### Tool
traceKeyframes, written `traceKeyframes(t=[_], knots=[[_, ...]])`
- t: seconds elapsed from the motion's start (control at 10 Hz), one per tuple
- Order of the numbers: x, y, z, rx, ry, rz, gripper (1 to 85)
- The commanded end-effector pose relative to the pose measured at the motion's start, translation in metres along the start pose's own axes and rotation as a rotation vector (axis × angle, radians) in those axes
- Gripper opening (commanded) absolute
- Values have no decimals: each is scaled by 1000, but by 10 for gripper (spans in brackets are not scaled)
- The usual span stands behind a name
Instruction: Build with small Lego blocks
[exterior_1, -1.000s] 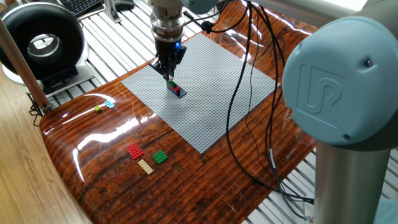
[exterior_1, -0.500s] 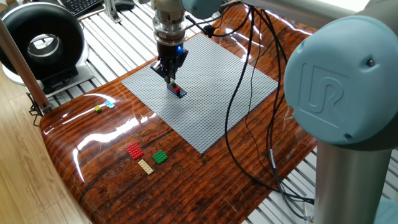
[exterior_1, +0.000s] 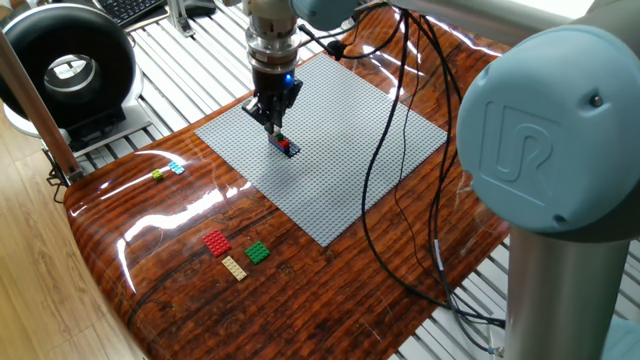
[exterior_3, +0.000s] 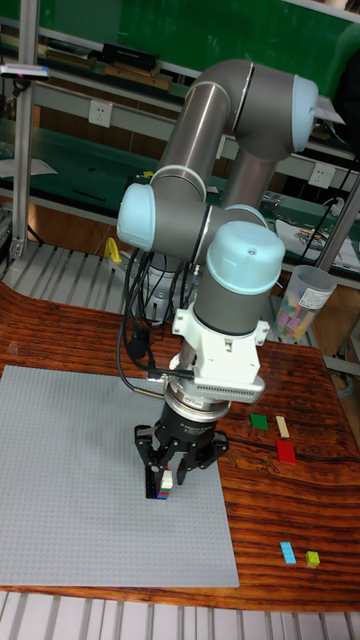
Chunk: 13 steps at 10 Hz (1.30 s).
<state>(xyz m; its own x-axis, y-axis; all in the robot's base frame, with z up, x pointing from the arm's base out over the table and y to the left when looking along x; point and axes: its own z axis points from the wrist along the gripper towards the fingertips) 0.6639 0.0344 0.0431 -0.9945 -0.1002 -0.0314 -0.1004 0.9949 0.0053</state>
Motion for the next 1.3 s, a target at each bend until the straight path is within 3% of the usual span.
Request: traceKeyframes(t=[0.0,0.2,0.5,0.6,0.7,1.2], knots=[[-7,1,-5,5,-1,-17,460],[-10,-4,-7,6,-10,-43,440],[-4,-2,-16,-19,4,-66,283],[-5,-2,-16,-22,2,-69,203],[-5,-4,-16,-14,3,-40,37],[-7,-18,-17,40,-4,12,13]])
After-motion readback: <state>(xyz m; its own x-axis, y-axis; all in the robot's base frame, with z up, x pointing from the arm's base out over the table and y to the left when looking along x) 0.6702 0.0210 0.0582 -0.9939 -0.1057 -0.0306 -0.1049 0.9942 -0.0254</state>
